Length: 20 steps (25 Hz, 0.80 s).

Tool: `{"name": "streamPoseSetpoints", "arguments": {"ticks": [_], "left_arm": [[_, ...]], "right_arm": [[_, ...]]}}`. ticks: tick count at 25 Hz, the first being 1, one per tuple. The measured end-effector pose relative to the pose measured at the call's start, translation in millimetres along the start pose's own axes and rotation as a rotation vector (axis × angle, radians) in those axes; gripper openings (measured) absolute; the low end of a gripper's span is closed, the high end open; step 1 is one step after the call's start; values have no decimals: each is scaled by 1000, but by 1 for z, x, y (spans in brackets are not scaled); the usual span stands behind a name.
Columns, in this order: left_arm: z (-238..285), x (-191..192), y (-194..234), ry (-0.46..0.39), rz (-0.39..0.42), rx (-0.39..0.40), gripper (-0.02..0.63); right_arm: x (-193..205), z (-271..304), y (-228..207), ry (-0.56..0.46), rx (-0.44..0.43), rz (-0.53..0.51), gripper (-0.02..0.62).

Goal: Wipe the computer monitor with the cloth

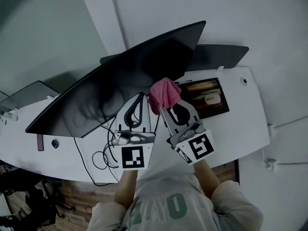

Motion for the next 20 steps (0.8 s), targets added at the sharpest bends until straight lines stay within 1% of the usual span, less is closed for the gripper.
{"name": "streamPoseSetpoints", "arguments": {"ticks": [4, 12, 14, 17, 20], "left_arm": [[15, 15, -7, 8, -9, 28, 14], [55, 50, -36, 28, -40, 118, 14], [67, 60, -43, 32, -58, 137, 14], [81, 77, -57, 49, -74, 172, 14], [95, 94, -65, 70, -89, 184, 14]], "right_arm": [[20, 4, -43, 31, 94, 16, 51], [67, -1, -151, 96, 311, 94, 51], [80, -2, -177, 111, 360, 133, 51], [104, -7, -211, 129, 437, 222, 51], [130, -5, -242, 148, 492, 304, 51]]}}
Point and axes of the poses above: the fingertips, and each gripper's own axes: z forward along the fingers, y to its left, x out of its underside, the point moved 1 cm from there along -z, backward along the fingers, and after that the axes turned 13 degrees about z, right-handed, at the moved point
